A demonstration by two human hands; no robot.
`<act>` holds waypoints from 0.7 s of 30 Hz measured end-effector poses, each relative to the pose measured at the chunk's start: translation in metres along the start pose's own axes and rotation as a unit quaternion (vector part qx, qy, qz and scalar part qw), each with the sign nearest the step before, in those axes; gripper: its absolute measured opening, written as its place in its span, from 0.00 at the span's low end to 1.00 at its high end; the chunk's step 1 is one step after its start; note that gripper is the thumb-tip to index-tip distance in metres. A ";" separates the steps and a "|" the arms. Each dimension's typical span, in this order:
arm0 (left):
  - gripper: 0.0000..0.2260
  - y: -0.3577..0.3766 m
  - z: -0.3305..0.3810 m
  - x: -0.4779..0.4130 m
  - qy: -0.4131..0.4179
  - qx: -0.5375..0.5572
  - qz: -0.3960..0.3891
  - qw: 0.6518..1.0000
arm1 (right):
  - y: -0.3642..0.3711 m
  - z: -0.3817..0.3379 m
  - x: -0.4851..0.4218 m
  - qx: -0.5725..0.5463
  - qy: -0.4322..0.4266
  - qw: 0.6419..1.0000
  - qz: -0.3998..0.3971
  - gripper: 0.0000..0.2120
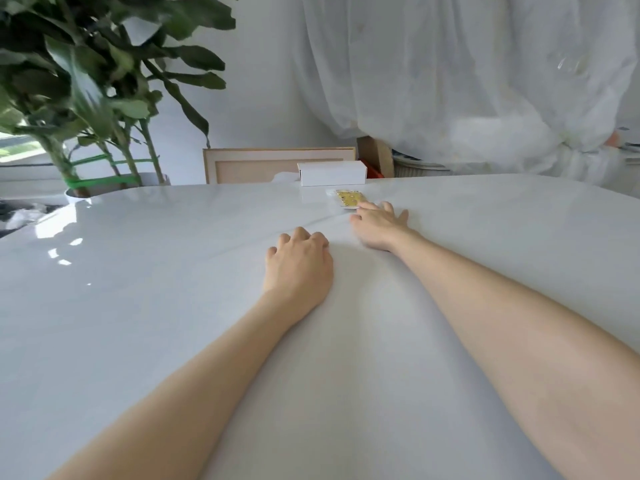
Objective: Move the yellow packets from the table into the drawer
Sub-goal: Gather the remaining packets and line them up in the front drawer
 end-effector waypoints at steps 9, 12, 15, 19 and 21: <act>0.18 -0.019 -0.004 0.021 -0.053 0.166 0.059 0.983 | -0.006 -0.004 0.064 -0.009 -0.033 0.998 0.046 0.22; 0.17 -0.033 -0.001 0.046 -0.078 0.206 0.078 0.972 | -0.012 -0.008 0.104 -0.012 -0.058 0.997 0.057 0.22; 0.16 -0.047 -0.001 0.070 -0.123 0.264 0.086 0.953 | -0.014 -0.011 0.143 -0.025 -0.073 0.995 0.065 0.21; 0.17 -0.063 0.003 0.108 -0.123 0.290 0.064 0.947 | -0.019 -0.016 0.196 -0.096 -0.094 0.986 0.104 0.17; 0.17 -0.072 0.008 0.127 -0.121 0.295 0.045 0.947 | -0.024 -0.018 0.226 -0.152 -0.092 0.976 0.128 0.14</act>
Point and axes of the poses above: each hand's wrist, its own x-axis away from the middle knuckle, its own y-axis out of the palm, z = x × y, the point moved 4 cm from there along -x, towards the middle knuckle, and after that the axes turned 11 degrees about x, right-handed, at the moved point
